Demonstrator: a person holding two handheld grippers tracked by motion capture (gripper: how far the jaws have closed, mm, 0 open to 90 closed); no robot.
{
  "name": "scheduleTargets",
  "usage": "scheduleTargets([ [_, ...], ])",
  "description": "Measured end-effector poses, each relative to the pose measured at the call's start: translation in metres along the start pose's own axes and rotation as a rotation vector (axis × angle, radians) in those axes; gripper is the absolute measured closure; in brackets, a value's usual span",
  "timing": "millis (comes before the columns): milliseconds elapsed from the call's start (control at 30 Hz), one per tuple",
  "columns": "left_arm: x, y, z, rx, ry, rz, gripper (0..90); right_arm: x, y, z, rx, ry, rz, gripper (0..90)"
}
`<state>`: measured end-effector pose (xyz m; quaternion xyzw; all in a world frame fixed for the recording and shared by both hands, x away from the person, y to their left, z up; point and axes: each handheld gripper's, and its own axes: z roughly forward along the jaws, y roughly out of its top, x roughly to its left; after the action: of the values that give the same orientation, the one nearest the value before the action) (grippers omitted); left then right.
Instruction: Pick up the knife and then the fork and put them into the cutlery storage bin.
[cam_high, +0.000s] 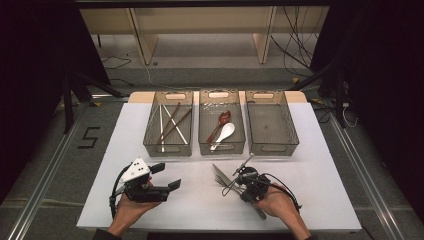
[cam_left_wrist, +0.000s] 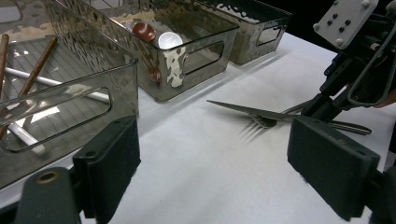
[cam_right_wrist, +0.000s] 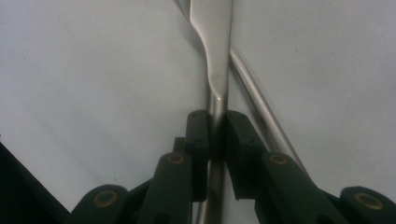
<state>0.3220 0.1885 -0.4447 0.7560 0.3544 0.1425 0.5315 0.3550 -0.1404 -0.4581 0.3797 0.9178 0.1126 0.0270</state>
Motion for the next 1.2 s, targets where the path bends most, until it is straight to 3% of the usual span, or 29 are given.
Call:
scheduleTargets([
  [667, 0.001, 0.0, -0.001, -0.005, 0.001, -0.015, 16.5, -0.009, -0.006, -0.004, -0.026, 0.051, -0.037, 80.7],
  [700, 0.001, 0.0, -0.001, -0.005, 0.001, -0.015, 16.5, -0.009, -0.006, -0.004, -0.031, 0.055, -0.02, 80.7],
  [1200, 0.002, 0.0, -0.002, -0.01, 0.0, -0.025, 16.5, -0.016, -0.009, -0.009, -0.079, 0.104, -0.005, 80.7],
])
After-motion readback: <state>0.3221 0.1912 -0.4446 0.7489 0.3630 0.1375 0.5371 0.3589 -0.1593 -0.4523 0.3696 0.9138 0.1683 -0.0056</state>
